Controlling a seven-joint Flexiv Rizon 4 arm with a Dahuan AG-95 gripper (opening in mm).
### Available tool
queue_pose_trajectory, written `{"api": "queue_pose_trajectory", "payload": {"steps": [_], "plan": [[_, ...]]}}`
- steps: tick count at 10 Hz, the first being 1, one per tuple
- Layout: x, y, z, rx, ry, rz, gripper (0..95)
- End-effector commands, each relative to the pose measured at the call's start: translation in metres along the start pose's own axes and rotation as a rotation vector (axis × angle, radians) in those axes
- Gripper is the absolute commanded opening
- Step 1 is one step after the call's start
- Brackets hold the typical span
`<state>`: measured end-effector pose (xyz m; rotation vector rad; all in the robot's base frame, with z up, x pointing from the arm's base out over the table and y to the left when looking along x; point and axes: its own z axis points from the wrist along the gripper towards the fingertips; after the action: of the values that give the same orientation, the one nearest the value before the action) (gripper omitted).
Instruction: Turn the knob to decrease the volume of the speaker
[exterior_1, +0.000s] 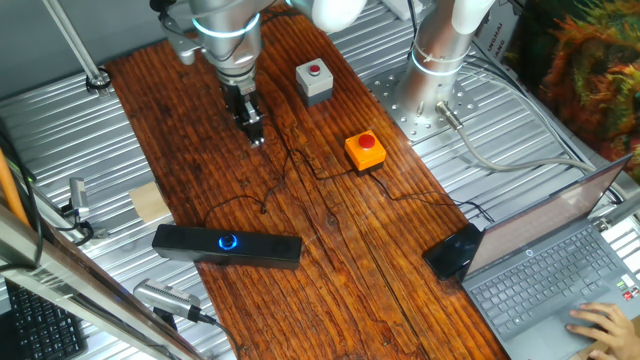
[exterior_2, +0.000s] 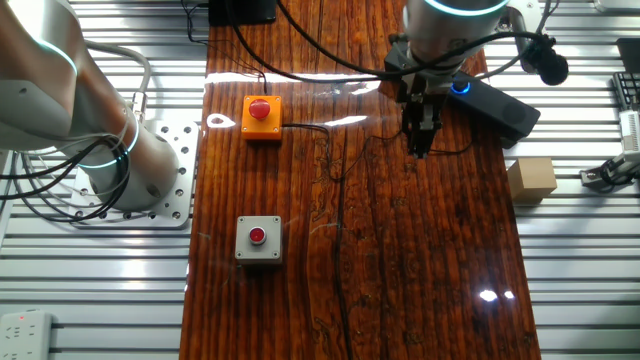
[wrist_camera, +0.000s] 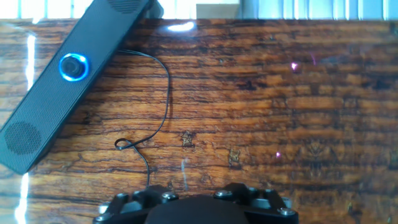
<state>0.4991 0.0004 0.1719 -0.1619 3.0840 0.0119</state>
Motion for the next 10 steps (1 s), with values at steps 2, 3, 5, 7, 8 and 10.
{"api": "queue_pose_trajectory", "payload": {"steps": [2,3,5,7,8,10], "plan": [[-0.0003,0.0003,0.0000,0.001,-0.030,-0.057,0.0],[-0.0003,0.0003,0.0000,0.002,-0.033,-0.058,0.0],[-0.0003,0.0003,0.0000,0.001,-0.032,-0.058,0.0],[-0.0004,0.0003,0.0000,0.001,-0.030,-0.060,0.0],[-0.0004,0.0002,0.0002,0.000,-0.028,-0.063,0.0],[-0.0004,0.0002,0.0002,0.000,-0.027,-0.060,0.0]]}}
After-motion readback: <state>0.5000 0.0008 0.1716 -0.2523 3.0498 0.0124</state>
